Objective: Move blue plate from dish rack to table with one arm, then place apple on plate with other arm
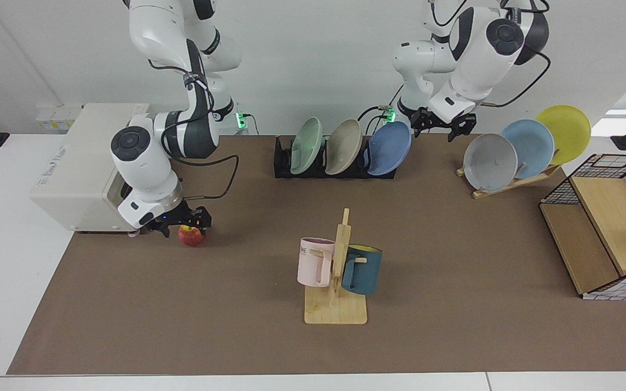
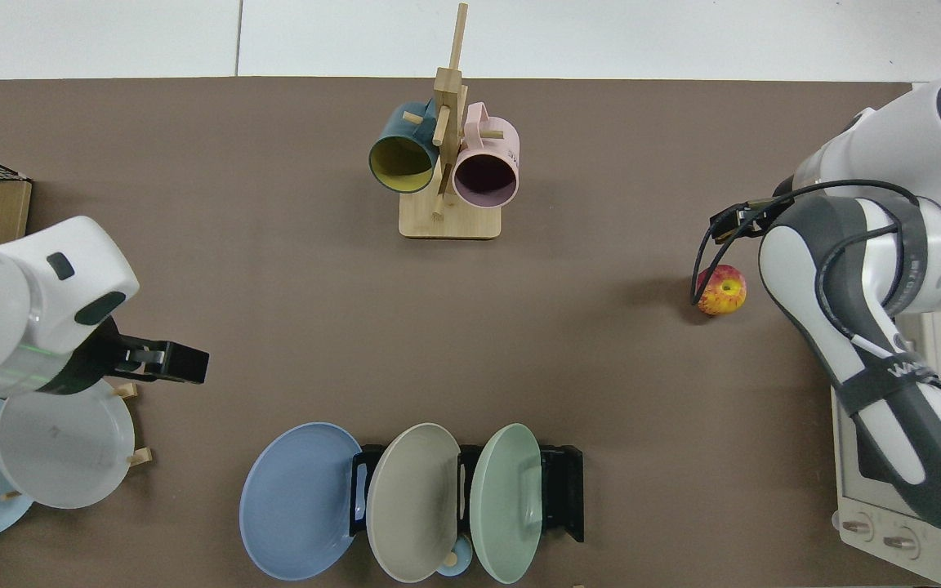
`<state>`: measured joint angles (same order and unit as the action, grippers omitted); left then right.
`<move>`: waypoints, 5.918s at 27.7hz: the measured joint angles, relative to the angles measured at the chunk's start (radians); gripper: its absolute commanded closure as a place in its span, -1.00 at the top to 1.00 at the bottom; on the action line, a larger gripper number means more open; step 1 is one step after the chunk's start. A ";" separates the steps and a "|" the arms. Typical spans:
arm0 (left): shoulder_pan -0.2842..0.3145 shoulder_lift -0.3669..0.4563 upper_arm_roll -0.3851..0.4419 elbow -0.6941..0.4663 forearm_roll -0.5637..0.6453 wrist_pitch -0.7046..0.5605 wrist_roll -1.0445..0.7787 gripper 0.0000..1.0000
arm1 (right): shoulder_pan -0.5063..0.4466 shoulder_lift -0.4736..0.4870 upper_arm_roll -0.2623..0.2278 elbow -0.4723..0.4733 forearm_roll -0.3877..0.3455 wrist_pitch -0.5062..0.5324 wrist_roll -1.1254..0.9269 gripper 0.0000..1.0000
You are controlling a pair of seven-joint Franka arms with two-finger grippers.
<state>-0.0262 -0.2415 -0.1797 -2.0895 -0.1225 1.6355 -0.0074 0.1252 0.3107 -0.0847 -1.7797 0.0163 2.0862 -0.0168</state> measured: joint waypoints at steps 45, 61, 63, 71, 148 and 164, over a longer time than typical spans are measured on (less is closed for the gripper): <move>-0.021 -0.104 -0.184 -0.292 -0.100 0.079 -0.065 -0.92 | -0.013 0.053 -0.010 -0.166 -0.001 0.135 0.000 -0.76; -0.017 -0.117 -0.165 -0.145 0.023 -0.015 -0.178 -1.00 | -0.009 0.043 -0.006 -0.136 0.001 0.111 0.001 -0.81; -0.013 -0.117 -0.148 -0.118 0.027 -0.020 -0.179 -1.00 | -0.009 0.036 -0.006 -0.127 0.001 0.100 0.001 -0.81; -0.005 -0.084 -0.042 -0.071 -0.046 0.012 -0.111 -1.00 | -0.008 -0.006 -0.005 -0.089 0.001 0.039 0.010 -0.81; -0.021 0.361 -0.091 -0.040 -0.501 0.614 0.189 0.97 | 0.012 -0.184 -0.005 -0.014 0.001 -0.151 0.068 -0.76; -0.012 0.261 -0.041 0.278 0.067 0.129 -0.010 0.99 | 0.132 -0.184 0.000 -0.016 0.001 -0.151 0.221 -0.77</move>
<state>-0.0382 0.0192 -0.2207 -1.8114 -0.0555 1.7645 -0.0177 0.2569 0.1266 -0.0847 -1.7962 0.0176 1.9356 0.2041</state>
